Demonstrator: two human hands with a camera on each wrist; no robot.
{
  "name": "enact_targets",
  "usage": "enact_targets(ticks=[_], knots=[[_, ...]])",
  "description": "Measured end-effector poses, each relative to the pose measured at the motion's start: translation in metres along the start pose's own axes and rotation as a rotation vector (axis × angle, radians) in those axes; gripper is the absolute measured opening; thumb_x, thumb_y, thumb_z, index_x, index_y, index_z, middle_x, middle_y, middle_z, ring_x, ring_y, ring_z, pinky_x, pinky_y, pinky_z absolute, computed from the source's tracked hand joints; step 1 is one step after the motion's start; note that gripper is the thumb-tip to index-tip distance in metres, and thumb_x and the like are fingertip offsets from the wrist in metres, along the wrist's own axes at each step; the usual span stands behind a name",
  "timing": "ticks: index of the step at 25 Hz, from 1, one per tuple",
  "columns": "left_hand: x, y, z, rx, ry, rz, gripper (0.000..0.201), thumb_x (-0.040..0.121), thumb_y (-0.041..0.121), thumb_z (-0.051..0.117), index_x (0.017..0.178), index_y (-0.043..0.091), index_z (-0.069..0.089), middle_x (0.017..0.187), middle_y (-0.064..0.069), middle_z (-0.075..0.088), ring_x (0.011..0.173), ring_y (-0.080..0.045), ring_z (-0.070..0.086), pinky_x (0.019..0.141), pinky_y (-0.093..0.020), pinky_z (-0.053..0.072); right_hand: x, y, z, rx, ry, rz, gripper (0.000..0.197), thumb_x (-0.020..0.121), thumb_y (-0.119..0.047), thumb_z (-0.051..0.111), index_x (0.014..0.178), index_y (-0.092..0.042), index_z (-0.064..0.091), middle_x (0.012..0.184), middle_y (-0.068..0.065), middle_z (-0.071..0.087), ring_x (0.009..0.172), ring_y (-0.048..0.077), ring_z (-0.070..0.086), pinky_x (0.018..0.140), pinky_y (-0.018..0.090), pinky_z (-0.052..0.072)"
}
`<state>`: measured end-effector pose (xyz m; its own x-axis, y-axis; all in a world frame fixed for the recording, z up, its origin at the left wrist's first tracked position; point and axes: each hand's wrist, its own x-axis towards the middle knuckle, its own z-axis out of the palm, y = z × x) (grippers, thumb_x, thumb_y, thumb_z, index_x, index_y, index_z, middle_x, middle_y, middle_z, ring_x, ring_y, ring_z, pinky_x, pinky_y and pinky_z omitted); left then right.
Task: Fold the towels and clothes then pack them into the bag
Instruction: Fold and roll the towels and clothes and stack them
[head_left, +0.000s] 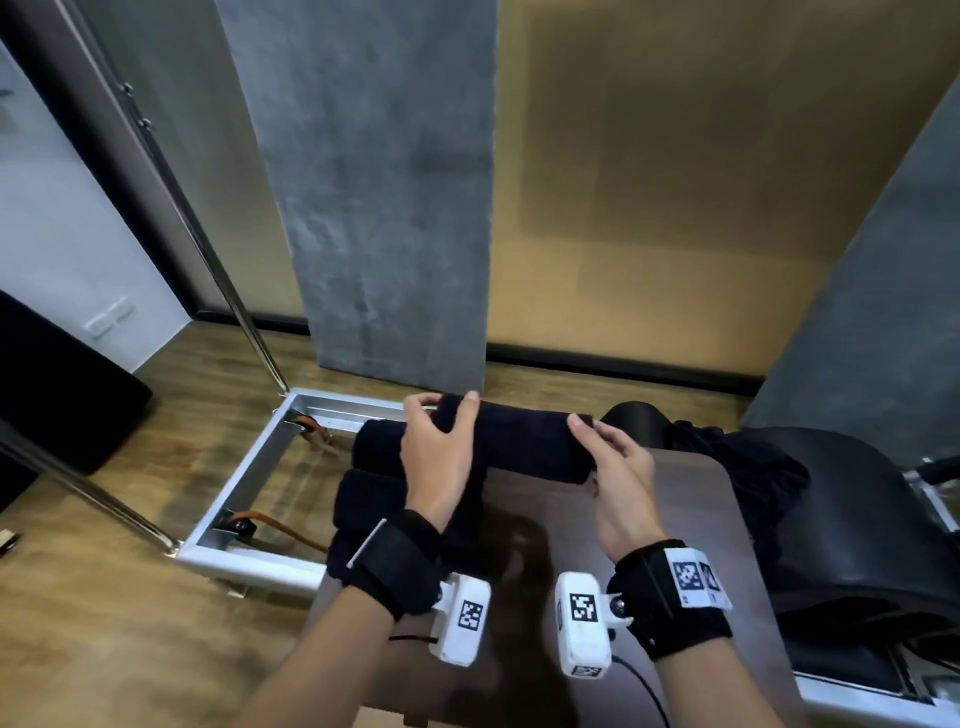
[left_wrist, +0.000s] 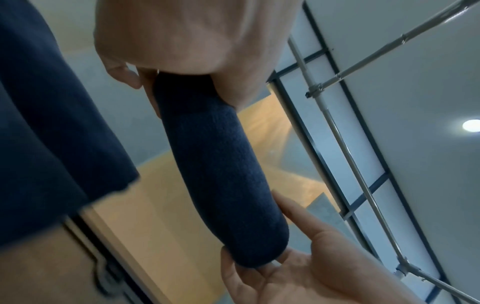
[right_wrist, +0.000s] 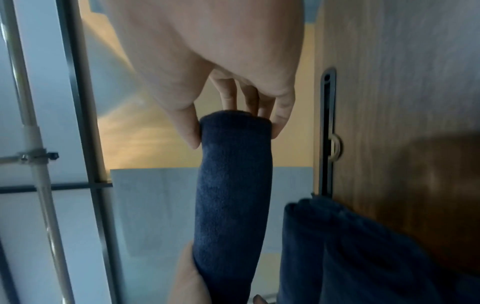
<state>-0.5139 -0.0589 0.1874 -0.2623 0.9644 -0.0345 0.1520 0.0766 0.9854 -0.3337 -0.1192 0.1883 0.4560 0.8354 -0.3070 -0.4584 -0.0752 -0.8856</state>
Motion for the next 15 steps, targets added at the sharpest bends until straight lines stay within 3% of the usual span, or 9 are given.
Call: enact_targets(ticks=[2, 4, 6, 9, 12, 15], knots=[[0.018, -0.006, -0.042, -0.002, 0.073, 0.041, 0.036, 0.088, 0.057, 0.076, 0.106, 0.034, 0.055, 0.105, 0.009, 0.067, 0.098, -0.006, 0.064, 0.077, -0.026, 0.047, -0.013, 0.017, 0.035, -0.006, -0.068, 0.019, 0.033, 0.089, -0.017, 0.081, 0.117, -0.003, 0.071, 0.104, 0.010, 0.077, 0.088, 0.012, 0.075, 0.067, 0.020, 0.056], [0.033, -0.017, -0.075, 0.008, 0.098, 0.013, 0.036, 0.087, 0.058, 0.076, 0.102, 0.035, 0.054, 0.105, 0.009, 0.066, 0.101, -0.013, 0.064, 0.082, -0.032, 0.050, -0.024, 0.037, 0.061, -0.029, -0.096, 0.031, 0.029, 0.089, -0.016, 0.081, 0.114, -0.005, 0.073, 0.102, 0.008, 0.076, 0.084, 0.010, 0.073, 0.063, 0.019, 0.055], [0.044, -0.032, -0.097, 0.075, 0.096, -0.036, 0.036, 0.087, 0.059, 0.075, 0.100, 0.032, 0.055, 0.104, 0.009, 0.065, 0.106, -0.022, 0.062, 0.092, -0.042, 0.050, -0.031, 0.058, 0.078, -0.099, -0.065, 0.027, 0.027, 0.087, -0.021, 0.083, 0.111, -0.012, 0.074, 0.108, 0.007, 0.076, 0.092, 0.014, 0.073, 0.070, 0.025, 0.056], [0.049, -0.049, -0.109, 0.214, 0.045, -0.061, 0.044, 0.090, 0.066, 0.069, 0.101, 0.025, 0.058, 0.103, 0.007, 0.064, 0.110, -0.028, 0.059, 0.101, -0.048, 0.047, -0.037, 0.085, 0.089, -0.316, 0.050, -0.033, 0.029, 0.088, -0.034, 0.082, 0.110, -0.018, 0.072, 0.110, 0.004, 0.076, 0.106, 0.019, 0.071, 0.092, 0.038, 0.059], [0.046, -0.060, -0.116, 0.136, 0.006, -0.009, 0.046, 0.094, 0.071, 0.060, 0.105, 0.027, 0.060, 0.111, 0.007, 0.059, 0.112, -0.014, 0.055, 0.099, -0.038, 0.044, -0.045, 0.097, 0.094, -0.472, 0.166, -0.142, 0.033, 0.092, -0.048, 0.073, 0.110, -0.020, 0.074, 0.107, -0.003, 0.075, 0.105, 0.014, 0.069, 0.102, 0.044, 0.055], [0.037, -0.073, -0.122, -0.037, -0.066, 0.008, 0.052, 0.101, 0.069, 0.050, 0.130, 0.028, 0.061, 0.129, 0.011, 0.059, 0.121, -0.004, 0.056, 0.108, -0.036, 0.045, -0.053, 0.103, 0.095, -0.458, 0.206, -0.179, 0.044, 0.099, -0.050, 0.062, 0.132, -0.023, 0.067, 0.130, -0.004, 0.068, 0.123, 0.012, 0.061, 0.113, 0.044, 0.047]])
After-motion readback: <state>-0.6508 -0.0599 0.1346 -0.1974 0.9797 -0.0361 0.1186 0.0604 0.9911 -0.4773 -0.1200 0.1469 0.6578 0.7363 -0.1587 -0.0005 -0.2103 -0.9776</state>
